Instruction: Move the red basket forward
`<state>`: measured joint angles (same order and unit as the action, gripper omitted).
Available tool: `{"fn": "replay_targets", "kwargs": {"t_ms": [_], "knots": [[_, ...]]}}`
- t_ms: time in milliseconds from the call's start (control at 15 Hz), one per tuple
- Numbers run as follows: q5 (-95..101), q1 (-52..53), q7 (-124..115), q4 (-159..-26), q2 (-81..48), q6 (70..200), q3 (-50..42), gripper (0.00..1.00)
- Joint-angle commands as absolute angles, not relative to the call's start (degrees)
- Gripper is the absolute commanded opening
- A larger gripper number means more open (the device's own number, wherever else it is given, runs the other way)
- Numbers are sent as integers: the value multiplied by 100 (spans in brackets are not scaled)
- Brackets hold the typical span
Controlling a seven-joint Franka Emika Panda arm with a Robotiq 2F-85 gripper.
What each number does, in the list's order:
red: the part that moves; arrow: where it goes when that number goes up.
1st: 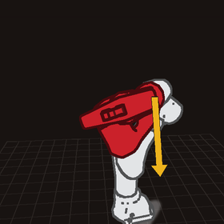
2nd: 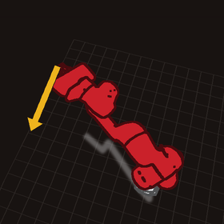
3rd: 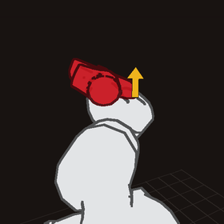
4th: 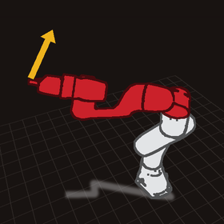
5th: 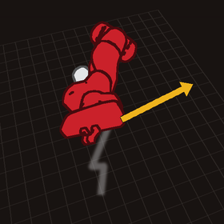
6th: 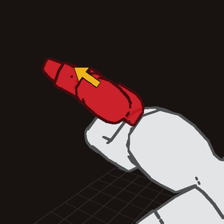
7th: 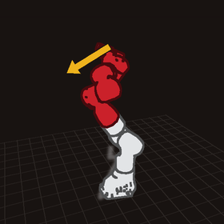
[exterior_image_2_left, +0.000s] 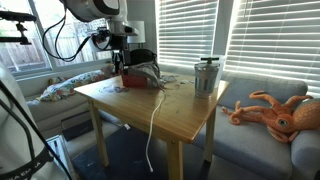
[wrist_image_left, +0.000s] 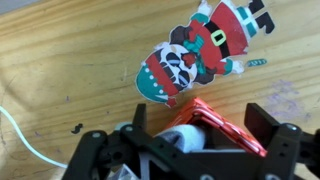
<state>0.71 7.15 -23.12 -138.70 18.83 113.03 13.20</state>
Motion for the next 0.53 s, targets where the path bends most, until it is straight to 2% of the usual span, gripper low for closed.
{"fn": "replay_targets", "kwargs": {"t_ms": [0, 467], "knots": [[-99, 808, -1791, -14092, 1906, 11748, 1221, 100], [-454, 854, -1030, -14405, 1893, 13019, 1027, 100]]}}
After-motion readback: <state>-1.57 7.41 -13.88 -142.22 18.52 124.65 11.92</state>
